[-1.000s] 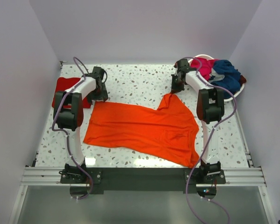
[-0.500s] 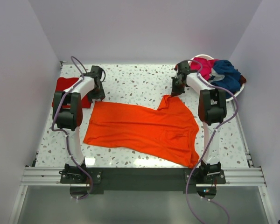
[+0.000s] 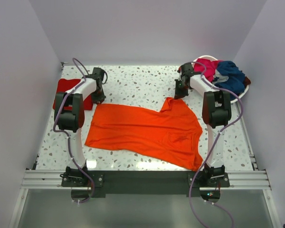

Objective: Fold and stack the t-shirts
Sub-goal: Fold the tshirt

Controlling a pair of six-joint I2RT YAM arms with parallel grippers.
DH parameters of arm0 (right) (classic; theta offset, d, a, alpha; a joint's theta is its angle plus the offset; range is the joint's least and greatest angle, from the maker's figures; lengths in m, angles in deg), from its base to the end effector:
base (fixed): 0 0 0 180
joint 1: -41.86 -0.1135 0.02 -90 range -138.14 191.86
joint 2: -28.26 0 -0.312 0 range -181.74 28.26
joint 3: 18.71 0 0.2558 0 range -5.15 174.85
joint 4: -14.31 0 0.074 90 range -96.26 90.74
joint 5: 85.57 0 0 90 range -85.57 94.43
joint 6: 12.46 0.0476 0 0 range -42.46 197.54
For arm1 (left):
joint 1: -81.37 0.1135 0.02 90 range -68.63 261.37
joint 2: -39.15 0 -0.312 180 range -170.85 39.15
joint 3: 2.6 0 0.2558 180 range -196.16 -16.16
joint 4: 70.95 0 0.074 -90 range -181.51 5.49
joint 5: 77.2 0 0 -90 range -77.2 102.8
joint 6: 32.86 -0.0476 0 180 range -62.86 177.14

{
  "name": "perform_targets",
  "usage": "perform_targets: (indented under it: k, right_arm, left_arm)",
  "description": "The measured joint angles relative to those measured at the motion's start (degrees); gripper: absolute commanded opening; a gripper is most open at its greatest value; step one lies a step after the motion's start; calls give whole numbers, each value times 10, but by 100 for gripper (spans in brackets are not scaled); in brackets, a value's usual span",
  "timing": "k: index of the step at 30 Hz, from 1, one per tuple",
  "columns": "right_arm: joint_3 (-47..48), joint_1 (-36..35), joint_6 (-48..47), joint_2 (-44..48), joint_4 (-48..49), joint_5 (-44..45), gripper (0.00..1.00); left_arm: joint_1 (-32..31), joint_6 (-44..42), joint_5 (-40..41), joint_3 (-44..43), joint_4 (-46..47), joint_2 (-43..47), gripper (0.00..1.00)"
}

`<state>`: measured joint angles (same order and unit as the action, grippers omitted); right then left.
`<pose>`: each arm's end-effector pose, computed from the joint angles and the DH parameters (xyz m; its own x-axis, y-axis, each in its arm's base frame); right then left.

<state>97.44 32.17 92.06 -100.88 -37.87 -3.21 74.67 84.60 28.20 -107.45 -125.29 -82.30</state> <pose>0.5086 0.0933 0.1880 -0.9217 0.0947 -0.3763 0.0095 0.9750 0.2221 0.4654 -0.0419 0.1933 -0.8451 -0.3484 -0.4055 -0.4095 0.9095 0.0721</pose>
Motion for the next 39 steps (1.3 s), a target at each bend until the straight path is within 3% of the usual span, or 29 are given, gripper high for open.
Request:
perform_targets:
  k: [5, 8, 19, 29, 39]
  right_arm:
    - [-6, 0, 6, 5, -3, 9, 0]
    - [-14, 0, 13, 13, -9, 23, 0]
    - [-54, 12, 38, 82, -50, 36, 0]
    - [-140, 14, 31, 233, -94, 36, 0]
    - [-231, -4, 20, 339, -180, 36, 0]
  left_arm:
    - [0, 0, -1, 0, 0, 0, 13]
    - [0, 0, -2, 0, 1, 0, 0]
    - [0, -16, -15, 27, 46, 18, 0]
    - [1, -37, -34, 123, 139, 155, 0]
    - [3, -57, -42, 219, 176, 230, 0]
